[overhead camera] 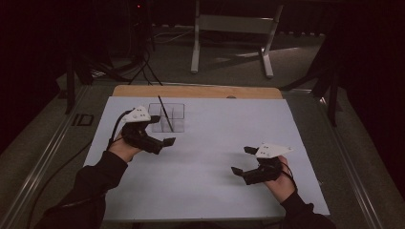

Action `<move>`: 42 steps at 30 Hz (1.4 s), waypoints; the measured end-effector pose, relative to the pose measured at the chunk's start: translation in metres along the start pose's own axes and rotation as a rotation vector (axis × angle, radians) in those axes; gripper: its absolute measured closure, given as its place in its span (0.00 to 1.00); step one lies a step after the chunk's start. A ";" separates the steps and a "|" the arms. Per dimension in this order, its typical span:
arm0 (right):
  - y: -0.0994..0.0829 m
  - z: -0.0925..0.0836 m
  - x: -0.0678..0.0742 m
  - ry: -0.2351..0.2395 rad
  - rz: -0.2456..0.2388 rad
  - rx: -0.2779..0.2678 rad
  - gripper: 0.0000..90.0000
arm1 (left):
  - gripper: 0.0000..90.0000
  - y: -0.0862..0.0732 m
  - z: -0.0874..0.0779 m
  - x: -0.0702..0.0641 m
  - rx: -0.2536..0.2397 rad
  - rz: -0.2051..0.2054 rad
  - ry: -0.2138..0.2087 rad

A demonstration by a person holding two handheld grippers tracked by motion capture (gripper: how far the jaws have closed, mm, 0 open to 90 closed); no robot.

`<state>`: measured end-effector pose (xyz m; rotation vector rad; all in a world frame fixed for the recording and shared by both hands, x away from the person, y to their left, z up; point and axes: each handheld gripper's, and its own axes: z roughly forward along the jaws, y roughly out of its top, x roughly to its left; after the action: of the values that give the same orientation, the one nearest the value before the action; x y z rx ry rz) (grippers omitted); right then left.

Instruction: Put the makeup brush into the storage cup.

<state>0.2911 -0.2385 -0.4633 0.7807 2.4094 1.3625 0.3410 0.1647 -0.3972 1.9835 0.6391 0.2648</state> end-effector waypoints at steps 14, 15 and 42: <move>-0.011 -0.004 0.001 0.026 -0.022 -0.007 0.12 | 0.01 -0.040 0.001 -0.024 -0.019 0.030 -0.119; -0.011 -0.004 0.001 0.026 -0.022 -0.007 0.12 | 0.01 -0.043 0.002 -0.025 -0.017 0.034 -0.125; -0.042 -0.013 -0.001 0.175 -0.048 0.003 0.12 | 0.01 -0.113 -0.006 -0.041 -0.033 0.063 -0.224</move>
<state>0.2721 -0.2659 -0.4919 0.6233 2.5449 1.4642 0.2676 0.1884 -0.4894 1.9686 0.4268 0.0883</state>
